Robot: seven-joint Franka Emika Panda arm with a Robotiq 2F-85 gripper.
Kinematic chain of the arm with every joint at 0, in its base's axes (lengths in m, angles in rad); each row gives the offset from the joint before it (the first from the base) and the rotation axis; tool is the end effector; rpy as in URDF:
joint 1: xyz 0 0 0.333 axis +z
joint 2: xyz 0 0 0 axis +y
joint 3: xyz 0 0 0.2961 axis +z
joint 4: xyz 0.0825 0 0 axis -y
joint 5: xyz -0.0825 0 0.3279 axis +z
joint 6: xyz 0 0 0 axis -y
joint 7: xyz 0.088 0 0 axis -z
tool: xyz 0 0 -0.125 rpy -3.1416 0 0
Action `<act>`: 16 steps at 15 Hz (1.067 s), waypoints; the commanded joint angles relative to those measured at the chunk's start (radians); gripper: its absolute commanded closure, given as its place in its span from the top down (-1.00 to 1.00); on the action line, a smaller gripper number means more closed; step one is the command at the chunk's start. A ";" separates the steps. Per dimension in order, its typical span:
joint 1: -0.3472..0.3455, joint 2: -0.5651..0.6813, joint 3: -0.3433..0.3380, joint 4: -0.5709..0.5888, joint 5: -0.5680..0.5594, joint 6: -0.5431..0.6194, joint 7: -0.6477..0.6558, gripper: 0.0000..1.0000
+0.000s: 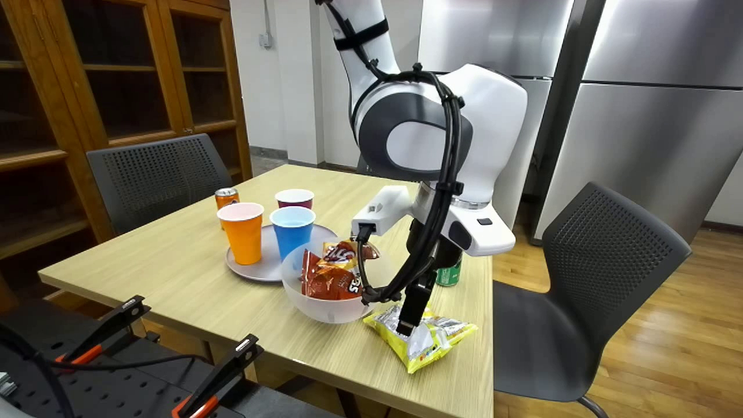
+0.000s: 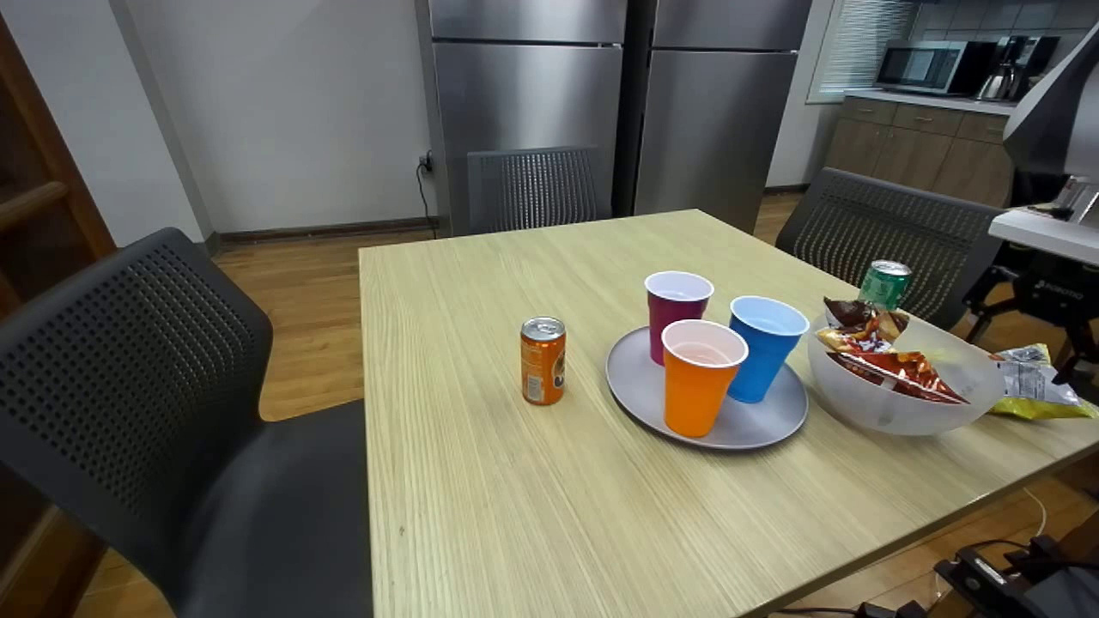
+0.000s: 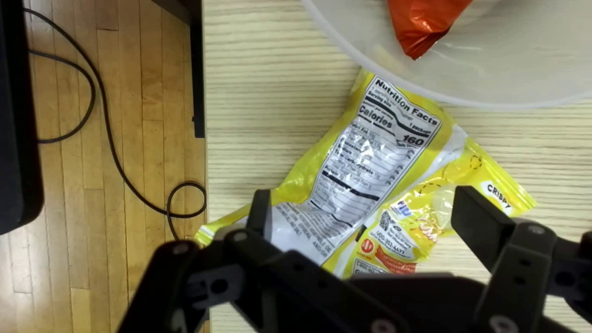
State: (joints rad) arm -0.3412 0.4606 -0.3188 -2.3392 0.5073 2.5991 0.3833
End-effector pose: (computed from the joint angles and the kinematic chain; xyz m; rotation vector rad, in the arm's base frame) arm 0.3515 -0.2937 0.1515 -2.2402 2.0462 0.1996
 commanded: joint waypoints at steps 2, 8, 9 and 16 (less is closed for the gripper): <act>-0.019 0.026 0.025 0.041 0.032 -0.027 0.030 1.00; -0.019 0.043 0.029 0.051 0.038 -0.027 0.040 0.50; -0.019 0.044 0.029 0.053 0.038 -0.027 0.042 0.47; -0.018 0.045 0.028 0.057 0.037 -0.027 0.047 -0.64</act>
State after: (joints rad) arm -0.3412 0.5022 -0.3081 -2.3036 0.5308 2.5990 0.4093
